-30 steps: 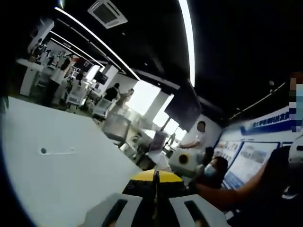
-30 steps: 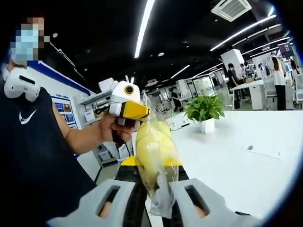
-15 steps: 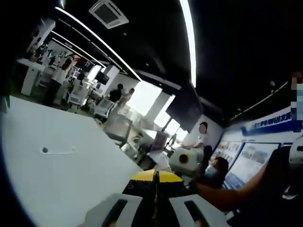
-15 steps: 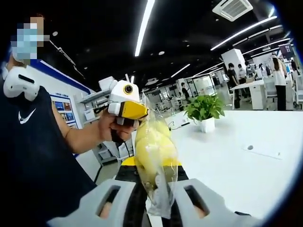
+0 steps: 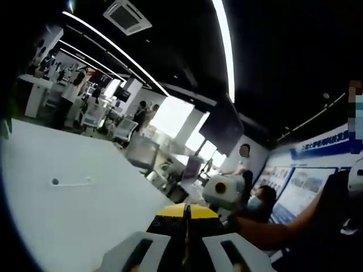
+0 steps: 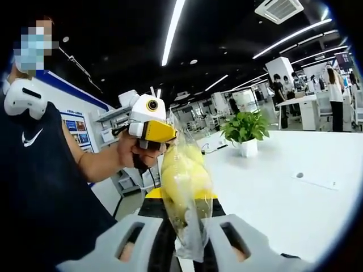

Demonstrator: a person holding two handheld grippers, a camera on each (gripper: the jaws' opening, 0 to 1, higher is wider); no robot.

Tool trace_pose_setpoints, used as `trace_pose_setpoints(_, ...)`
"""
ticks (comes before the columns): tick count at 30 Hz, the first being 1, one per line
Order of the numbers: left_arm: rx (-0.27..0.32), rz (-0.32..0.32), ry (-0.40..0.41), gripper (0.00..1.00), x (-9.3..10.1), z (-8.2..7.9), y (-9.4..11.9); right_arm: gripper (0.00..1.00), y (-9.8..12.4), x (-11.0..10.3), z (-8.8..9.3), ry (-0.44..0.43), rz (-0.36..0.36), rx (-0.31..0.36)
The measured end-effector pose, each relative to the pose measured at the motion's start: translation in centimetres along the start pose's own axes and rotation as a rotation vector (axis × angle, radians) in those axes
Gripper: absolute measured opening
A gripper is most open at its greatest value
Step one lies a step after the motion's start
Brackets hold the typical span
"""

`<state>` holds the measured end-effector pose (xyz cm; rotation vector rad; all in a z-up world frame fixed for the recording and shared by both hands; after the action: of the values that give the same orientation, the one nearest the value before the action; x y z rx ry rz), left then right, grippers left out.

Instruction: Compare the silicone blocks by pressing each to a similar depth, holding the contact briefly, and releasing to observe deformation and rebound differences across the visible hardness samples.

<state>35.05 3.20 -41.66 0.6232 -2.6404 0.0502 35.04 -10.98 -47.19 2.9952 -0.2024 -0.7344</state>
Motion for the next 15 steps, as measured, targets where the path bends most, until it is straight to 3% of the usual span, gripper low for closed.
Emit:
trace_pose_setpoints(12,-0.001,-0.015,0.036,0.0,0.24,-0.12,0.1,0.05,-0.08,0.16,0.02,0.0,-0.019,0.018)
trace_pose_setpoints(15,0.027,-0.001,0.056,0.0,0.29,-0.23,0.25,0.08,-0.16,0.27,-0.17,0.016,-0.015,0.044)
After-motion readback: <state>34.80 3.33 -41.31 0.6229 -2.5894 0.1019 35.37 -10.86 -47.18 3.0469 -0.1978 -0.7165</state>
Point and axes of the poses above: the point that each gripper's makers call its tool centre point, and the gripper's own axes: y roughly backward along the fingers, x roughly to its right, z roughly out of its underside, the point moved 7 cm from there along y, roughly backward along the fingers, and after that the axes turned 8 degrees about -y, right-handed, at the moved point
